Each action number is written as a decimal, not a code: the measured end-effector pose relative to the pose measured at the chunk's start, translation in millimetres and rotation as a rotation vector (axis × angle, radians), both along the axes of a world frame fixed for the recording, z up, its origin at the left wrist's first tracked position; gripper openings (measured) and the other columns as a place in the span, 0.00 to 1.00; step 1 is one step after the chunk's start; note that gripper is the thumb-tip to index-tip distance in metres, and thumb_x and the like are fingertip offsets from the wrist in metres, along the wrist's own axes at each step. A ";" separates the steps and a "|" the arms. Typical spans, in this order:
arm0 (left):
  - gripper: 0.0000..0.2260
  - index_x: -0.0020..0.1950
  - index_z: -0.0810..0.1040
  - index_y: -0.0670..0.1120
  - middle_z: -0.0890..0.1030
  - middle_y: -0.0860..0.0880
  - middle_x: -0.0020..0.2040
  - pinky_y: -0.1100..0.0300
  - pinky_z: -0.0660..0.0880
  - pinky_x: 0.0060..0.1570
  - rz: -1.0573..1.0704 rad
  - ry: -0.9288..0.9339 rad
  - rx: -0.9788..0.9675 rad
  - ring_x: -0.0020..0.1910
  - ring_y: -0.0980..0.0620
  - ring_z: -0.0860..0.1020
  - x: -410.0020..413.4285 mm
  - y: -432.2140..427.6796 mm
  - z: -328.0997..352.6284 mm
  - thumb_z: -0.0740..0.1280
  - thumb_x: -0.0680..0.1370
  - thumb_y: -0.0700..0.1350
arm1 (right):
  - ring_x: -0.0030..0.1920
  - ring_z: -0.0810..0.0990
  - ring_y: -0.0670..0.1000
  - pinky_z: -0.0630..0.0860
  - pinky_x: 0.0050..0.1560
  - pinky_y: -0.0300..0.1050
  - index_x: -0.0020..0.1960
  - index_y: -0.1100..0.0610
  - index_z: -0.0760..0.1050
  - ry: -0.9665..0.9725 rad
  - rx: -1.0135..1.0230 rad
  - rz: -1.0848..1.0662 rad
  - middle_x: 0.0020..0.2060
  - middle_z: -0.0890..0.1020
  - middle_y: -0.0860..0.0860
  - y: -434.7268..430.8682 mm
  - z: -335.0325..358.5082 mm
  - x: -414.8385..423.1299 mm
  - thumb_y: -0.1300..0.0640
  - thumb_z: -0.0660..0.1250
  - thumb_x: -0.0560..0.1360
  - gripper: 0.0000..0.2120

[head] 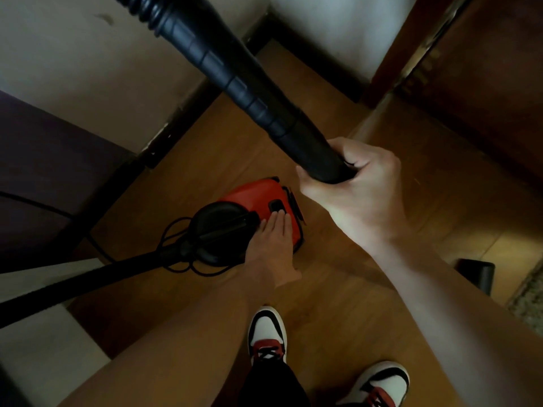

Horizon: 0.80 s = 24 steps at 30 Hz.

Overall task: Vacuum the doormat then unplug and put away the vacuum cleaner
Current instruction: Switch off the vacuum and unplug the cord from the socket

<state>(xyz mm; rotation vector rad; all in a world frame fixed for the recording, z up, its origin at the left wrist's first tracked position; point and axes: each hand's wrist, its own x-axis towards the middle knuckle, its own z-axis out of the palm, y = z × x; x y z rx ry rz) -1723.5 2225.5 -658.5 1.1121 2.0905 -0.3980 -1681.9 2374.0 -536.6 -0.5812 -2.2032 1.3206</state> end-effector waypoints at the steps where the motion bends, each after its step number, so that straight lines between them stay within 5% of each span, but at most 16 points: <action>1: 0.53 0.79 0.34 0.40 0.39 0.41 0.81 0.49 0.43 0.79 -0.007 -0.003 -0.007 0.80 0.44 0.40 -1.2 0.7 0.5 0.68 0.74 0.61 | 0.36 0.81 0.46 0.76 0.36 0.38 0.42 0.51 0.78 -0.005 0.002 0.003 0.33 0.80 0.46 0.8 -0.2 -0.3 0.58 0.79 0.69 0.09; 5: 0.55 0.79 0.33 0.40 0.37 0.41 0.81 0.48 0.43 0.79 -0.019 -0.020 -0.033 0.80 0.44 0.38 -1.8 -0.6 0.2 0.70 0.73 0.61 | 0.35 0.80 0.47 0.73 0.36 0.32 0.40 0.51 0.77 -0.019 0.020 -0.010 0.32 0.80 0.46 6.6 5.0 -0.4 0.58 0.79 0.69 0.10; 11: 0.53 0.81 0.36 0.44 0.41 0.46 0.82 0.53 0.45 0.77 0.230 -0.162 0.150 0.81 0.47 0.44 -5.1 -0.3 12.0 0.72 0.73 0.59 | 0.35 0.81 0.49 0.79 0.34 0.43 0.40 0.55 0.80 -0.052 -0.033 0.010 0.33 0.82 0.50 4.4 9.2 2.4 0.58 0.78 0.69 0.07; 20: 0.50 0.81 0.44 0.55 0.52 0.53 0.82 0.48 0.66 0.74 0.525 -0.234 0.381 0.79 0.50 0.57 -6.8 -25.5 50.0 0.72 0.70 0.63 | 0.33 0.77 0.40 0.68 0.35 0.26 0.40 0.48 0.76 -0.059 -0.041 0.154 0.30 0.74 0.36 -1.3 36.9 6.9 0.62 0.80 0.68 0.14; 24: 0.46 0.81 0.50 0.54 0.59 0.54 0.80 0.55 0.62 0.76 0.733 -0.240 0.475 0.78 0.55 0.59 6.2 -52.1 95.3 0.74 0.71 0.59 | 0.30 0.76 0.42 0.67 0.33 0.27 0.38 0.41 0.72 -0.041 -0.135 0.203 0.27 0.73 0.38 -6.6 74.2 -4.4 0.62 0.79 0.69 0.21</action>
